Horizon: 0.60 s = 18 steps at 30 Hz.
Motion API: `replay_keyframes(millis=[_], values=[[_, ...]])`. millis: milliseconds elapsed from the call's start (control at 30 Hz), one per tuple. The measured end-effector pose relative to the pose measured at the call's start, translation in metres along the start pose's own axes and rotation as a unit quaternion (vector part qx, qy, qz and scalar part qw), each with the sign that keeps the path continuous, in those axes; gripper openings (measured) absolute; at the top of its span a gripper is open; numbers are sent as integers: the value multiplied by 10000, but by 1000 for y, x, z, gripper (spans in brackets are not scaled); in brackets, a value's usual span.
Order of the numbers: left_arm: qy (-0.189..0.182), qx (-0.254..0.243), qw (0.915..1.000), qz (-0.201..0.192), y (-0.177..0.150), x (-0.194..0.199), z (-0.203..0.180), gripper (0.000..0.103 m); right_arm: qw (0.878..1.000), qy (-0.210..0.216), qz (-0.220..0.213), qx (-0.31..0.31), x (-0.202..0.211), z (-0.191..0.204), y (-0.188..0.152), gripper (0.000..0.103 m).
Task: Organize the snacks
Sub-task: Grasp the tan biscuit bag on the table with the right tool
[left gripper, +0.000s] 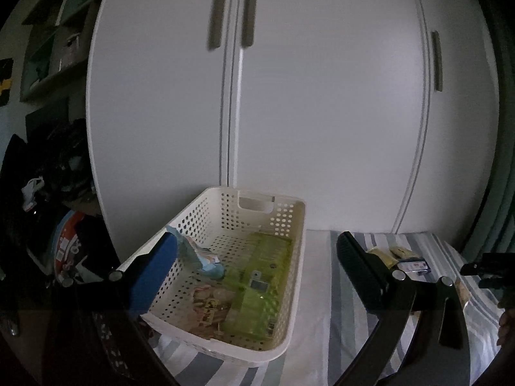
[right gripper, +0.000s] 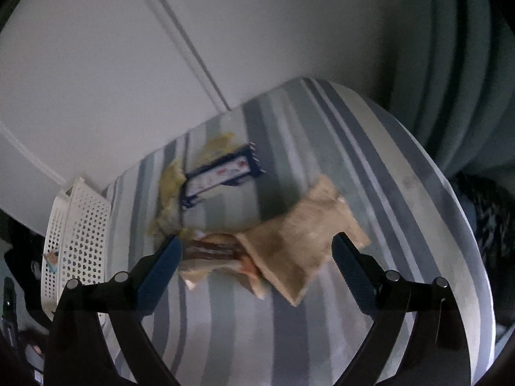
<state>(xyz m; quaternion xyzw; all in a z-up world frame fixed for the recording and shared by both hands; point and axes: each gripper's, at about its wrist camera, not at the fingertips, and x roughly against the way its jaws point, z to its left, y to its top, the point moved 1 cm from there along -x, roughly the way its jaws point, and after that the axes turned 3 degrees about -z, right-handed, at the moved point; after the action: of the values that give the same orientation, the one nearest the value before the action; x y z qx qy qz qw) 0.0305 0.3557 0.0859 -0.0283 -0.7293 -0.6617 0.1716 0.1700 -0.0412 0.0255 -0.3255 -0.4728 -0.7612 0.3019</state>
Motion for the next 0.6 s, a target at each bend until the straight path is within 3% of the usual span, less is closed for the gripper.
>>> replay_keyframes(millis=[233, 433, 600], values=[[-91, -172, 9998, -19, -2, 2, -12, 100, 9967, 163, 383, -695, -19, -32, -9, 93], [-172, -350, 9992, -72, -4, 4, -24, 100, 9899, 469, 644, -1169, -49, -34, -3, 93], [-259, -611, 9978, -74, -11, 4, -39, 100, 9932, 190, 589, -984, -68, -28, 11, 93]])
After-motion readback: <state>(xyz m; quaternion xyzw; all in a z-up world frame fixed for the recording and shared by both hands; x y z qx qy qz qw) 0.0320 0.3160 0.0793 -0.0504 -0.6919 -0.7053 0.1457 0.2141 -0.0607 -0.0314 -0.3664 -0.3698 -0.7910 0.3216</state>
